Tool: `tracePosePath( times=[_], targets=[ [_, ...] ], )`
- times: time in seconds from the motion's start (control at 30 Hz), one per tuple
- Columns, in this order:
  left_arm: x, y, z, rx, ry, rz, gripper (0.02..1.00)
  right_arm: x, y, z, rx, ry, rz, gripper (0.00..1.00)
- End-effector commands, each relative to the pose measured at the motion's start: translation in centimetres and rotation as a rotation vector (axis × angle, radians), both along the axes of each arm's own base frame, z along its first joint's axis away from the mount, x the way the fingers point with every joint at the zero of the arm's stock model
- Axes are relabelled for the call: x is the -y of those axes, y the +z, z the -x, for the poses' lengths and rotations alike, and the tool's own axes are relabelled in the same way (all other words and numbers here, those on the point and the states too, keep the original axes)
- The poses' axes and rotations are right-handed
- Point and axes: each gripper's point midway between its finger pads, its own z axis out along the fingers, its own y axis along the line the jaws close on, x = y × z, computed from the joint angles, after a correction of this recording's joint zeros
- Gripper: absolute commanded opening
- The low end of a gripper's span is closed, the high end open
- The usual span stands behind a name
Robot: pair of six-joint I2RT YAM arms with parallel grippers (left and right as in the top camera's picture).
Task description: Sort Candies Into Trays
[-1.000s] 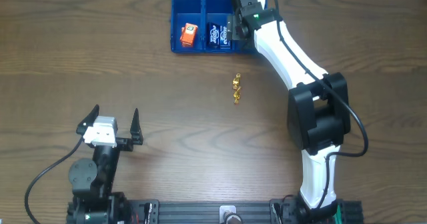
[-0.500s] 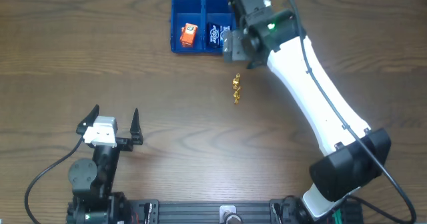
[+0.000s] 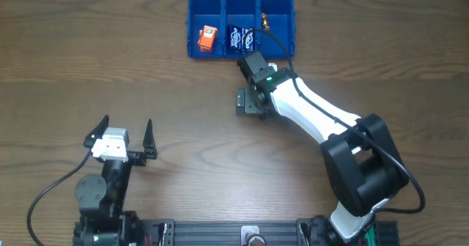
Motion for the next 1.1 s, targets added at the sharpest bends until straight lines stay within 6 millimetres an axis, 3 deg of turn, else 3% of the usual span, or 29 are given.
tracePosePath(
  times=[0.03,0.27,0.4,0.6,0.77,1.1],
  targets=[
    [0.1,-1.6,0.1,-0.044,-0.007,-0.012,0.996,0.0,-1.2,-0.3,0.001,-0.021,0.007,0.974],
    [0.1,-1.6,0.1,-0.044,-0.007,-0.012,0.996,-0.1,-3.9,-0.8,-0.021,-0.044,0.018,0.958],
    [0.1,-1.6,0.1,-0.044,-0.007,-0.012,0.998,-0.1,-4.1,-0.7,-0.025,-0.049,0.019,0.895],
    [0.1,-1.6,0.1,-0.044,-0.007,-0.012,0.996,0.0,-4.2,-0.6,-0.032,-0.075,0.017,0.676],
    [0.1,-1.6,0.1,-0.044,-0.007,-0.012,0.998,0.1,-4.2,-0.4,-0.04,-0.073,0.022,0.437],
    [0.1,-1.6,0.1,-0.044,-0.007,-0.012,0.998,0.1,-4.2,-0.2,-0.045,-0.072,0.026,0.251]
  ],
)
